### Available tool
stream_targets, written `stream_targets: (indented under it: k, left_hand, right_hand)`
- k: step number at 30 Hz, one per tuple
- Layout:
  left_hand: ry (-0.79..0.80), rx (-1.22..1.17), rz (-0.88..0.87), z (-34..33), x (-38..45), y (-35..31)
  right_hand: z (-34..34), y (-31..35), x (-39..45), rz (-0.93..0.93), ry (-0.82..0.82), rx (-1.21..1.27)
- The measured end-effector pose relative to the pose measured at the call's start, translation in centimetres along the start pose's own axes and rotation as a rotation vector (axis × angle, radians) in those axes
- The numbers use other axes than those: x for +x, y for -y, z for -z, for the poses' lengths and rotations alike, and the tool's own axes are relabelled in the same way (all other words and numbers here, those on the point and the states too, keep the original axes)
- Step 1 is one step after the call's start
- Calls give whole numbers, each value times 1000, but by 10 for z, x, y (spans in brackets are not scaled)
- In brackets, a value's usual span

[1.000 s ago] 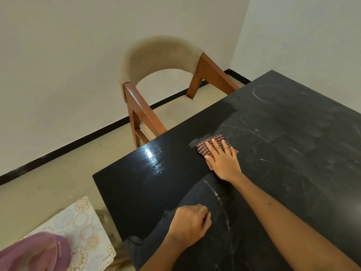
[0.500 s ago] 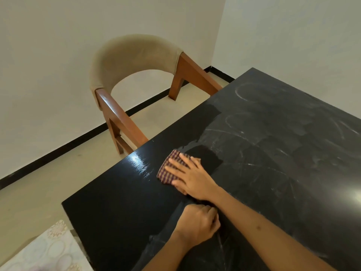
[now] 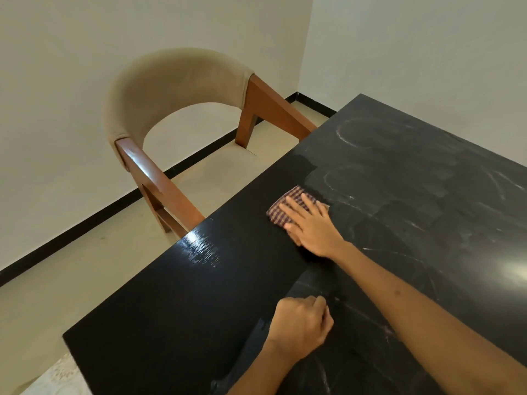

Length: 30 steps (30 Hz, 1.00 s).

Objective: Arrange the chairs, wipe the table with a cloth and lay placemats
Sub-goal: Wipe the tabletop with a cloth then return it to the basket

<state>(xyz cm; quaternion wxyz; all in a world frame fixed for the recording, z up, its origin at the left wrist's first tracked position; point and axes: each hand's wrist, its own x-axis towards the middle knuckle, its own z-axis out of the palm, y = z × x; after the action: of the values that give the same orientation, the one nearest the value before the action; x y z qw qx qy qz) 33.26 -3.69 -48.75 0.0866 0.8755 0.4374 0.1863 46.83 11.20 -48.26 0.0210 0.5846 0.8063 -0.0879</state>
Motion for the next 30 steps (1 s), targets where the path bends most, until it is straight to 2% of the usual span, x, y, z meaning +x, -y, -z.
stream_targets:
  k: [3,7,9,14,20,24,30]
  left_hand:
    - [5,-20,26,-3,14,-5]
    - [34,-31,44,-10,31,-10]
    - [22,-21,54,-14,39,-12]
    - [-8,-7,27,-24,47,-15]
    - [48,-8,19,-30,51,-12]
    - [78,-25,18,-28,49,-13]
    - [25,-52,13,-25,49,-13]
  right_hand:
    - [-7,2,-34,209,23,-31]
    - [-10,-7,-50,316,36,-23]
    - [-6,-13,-38,289,23,-13]
    - [7,-48,28,55,-10,-6]
    - [22,-112,74,-209,-12,75]
    - [16,-104,68,-216,-33,62]
    - [6,-73,-5,13,6,-6]
